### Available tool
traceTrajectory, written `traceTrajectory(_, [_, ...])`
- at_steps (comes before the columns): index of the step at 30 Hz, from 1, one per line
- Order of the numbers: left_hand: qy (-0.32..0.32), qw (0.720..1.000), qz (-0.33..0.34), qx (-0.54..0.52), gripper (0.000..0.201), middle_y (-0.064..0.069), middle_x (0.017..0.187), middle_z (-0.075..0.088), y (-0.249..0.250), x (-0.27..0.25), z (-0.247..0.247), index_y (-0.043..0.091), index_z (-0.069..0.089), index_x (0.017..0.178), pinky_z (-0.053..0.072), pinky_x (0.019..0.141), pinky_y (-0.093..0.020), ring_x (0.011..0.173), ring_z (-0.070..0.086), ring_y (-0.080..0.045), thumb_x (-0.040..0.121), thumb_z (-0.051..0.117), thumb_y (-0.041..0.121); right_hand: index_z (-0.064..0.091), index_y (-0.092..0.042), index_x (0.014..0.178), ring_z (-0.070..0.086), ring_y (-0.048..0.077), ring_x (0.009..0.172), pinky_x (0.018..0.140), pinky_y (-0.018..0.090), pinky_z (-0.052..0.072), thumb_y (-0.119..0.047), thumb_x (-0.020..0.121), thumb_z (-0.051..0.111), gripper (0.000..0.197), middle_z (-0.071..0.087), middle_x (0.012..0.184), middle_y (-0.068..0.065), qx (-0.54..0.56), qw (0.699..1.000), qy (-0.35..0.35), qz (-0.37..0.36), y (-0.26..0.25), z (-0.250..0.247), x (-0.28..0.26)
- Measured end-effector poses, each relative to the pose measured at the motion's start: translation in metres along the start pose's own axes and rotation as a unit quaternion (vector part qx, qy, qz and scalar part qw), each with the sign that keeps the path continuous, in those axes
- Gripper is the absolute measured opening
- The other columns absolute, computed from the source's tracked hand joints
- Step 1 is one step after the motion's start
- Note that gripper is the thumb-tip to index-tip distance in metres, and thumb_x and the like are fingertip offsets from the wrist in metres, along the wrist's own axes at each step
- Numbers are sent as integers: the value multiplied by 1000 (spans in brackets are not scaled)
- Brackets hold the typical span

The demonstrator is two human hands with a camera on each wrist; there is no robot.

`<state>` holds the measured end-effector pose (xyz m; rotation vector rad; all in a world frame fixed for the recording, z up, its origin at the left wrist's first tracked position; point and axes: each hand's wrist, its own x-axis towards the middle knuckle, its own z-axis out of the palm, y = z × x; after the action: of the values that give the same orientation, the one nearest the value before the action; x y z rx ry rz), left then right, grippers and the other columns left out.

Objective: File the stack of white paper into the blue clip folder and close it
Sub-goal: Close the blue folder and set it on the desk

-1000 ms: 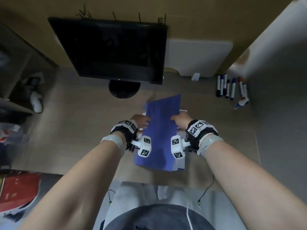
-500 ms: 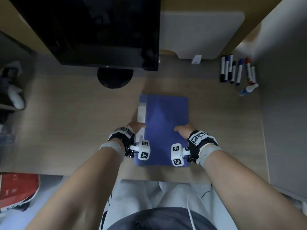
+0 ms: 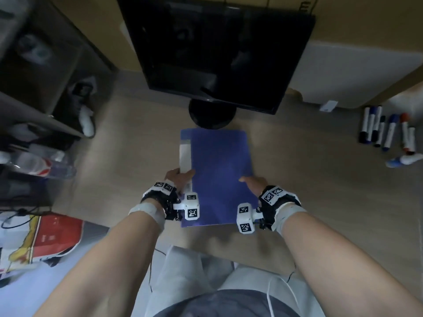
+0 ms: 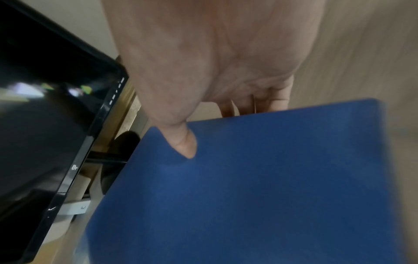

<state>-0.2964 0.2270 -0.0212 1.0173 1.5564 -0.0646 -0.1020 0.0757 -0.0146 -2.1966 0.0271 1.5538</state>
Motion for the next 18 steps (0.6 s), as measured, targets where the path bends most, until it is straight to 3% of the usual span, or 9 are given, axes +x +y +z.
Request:
traceTrajectory(2, [13,1000,2,-7,69,-16,111,70,15,-5,-36,6,64,115,52,93,-51,97,67,-32,62,79,47,36,-7,148,42,32,136,109,41,33,-45,89,62,75,40,152,11,7,999,-32,-1,-17,31,-4])
traceTrajectory(5, [20,999,8,31,49,-16,116,65,26,0,-93,8,60,116,51,93,-48,102,63,-32,81,69,40,38,-6,146,44,31,134,106,39,34,-45,88,63,75,43,150,10,-5,999,-46,3,-38,82,-9])
traceTrajectory(8, [22,999,4,50,63,-17,109,68,26,21,-149,6,62,118,57,81,-46,99,67,-35,74,68,51,47,1,138,54,34,124,98,35,42,-44,86,67,72,54,139,13,-29,999,-38,-1,-56,138,-7])
traceTrajectory(9, [21,998,-2,63,62,-17,110,67,26,30,-166,11,62,117,56,81,-45,102,66,-35,74,66,56,51,1,136,57,35,121,101,38,44,-46,84,68,72,57,137,14,-25,999,-33,-5,-64,156,-6])
traceTrajectory(11, [17,997,-34,66,79,-18,119,67,17,62,-199,9,62,120,54,92,-44,109,65,-36,63,66,63,56,1,132,60,36,116,102,45,47,-46,84,69,69,61,132,16,-11,1000,-12,-18,-82,187,-3])
traceTrajectory(13, [12,994,-92,63,80,-17,107,72,9,81,-227,8,66,112,53,92,-42,97,69,-35,50,73,57,57,3,130,62,38,114,100,45,48,-43,85,68,65,63,127,17,4,1000,5,-30,-97,213,7])
traceTrajectory(16, [6,991,-133,30,68,-18,92,72,2,85,-258,5,68,99,54,79,-44,84,69,-34,47,76,48,58,2,127,63,40,110,98,49,50,-47,78,68,69,64,125,19,26,999,33,-34,-123,243,27])
traceTrajectory(18, [10,992,-128,2,54,-18,81,71,7,78,-269,5,69,88,55,72,-43,75,67,-33,50,76,42,58,5,126,60,40,114,100,49,47,-35,86,64,56,62,127,20,27,998,48,-40,-145,254,24])
